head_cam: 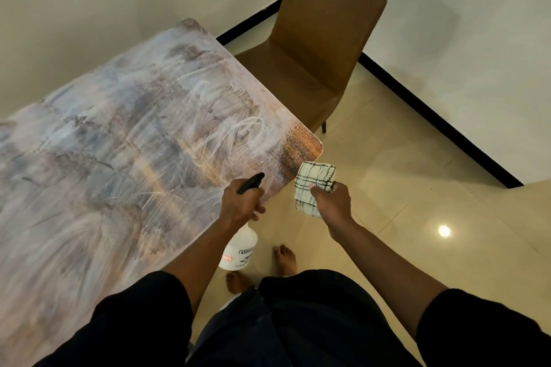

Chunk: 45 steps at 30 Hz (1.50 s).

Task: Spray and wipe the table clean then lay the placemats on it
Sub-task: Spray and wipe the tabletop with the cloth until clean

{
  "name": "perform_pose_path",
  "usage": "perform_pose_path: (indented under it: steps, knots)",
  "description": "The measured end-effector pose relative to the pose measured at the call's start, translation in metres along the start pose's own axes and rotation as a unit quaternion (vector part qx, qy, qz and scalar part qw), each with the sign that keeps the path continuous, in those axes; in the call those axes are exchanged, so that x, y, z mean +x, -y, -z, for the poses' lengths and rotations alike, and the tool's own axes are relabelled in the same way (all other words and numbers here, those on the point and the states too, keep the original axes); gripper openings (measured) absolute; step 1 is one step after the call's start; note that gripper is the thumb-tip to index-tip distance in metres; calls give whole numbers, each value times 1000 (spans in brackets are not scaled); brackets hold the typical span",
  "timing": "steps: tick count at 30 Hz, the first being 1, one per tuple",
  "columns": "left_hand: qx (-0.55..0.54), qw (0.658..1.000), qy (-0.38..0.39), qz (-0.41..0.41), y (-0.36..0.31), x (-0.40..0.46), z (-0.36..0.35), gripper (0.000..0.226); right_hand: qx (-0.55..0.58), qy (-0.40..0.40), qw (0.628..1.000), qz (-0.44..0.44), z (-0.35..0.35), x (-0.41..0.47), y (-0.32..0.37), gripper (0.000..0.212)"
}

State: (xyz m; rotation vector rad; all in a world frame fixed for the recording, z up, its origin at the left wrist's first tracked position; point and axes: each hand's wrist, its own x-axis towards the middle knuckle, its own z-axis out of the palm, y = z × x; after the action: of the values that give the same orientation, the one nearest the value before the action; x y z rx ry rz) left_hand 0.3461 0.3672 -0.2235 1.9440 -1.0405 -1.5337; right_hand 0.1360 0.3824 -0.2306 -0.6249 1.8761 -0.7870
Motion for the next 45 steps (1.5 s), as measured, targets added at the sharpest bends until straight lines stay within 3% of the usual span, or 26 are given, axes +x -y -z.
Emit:
perform_pose_path:
  steps: [6, 16, 20, 31, 37, 45]
  knots:
    - [16, 1000, 1, 21, 23, -16, 21, 24, -12, 37, 999, 15, -14, -2, -3, 8]
    - [14, 999, -12, 32, 49, -44, 49, 3, -47, 76, 995, 42, -38, -12, 1, 8]
    - [-9, 998, -40, 46, 63, -51, 61, 16, -57, 94, 993, 44, -49, -12, -1, 14]
    - [-49, 993, -64, 89, 110, -79, 92, 18, -83, 140, 986, 39, -74, -15, -6, 24]
    - [-117, 985, -89, 93, 130, -95, 103, 35, -92, 167, 980, 54, -90, -23, -5, 5]
    - [-93, 985, -89, 116, 151, -118, 114, 20, -104, 205, 971, 73, -112, -40, -4, 6]
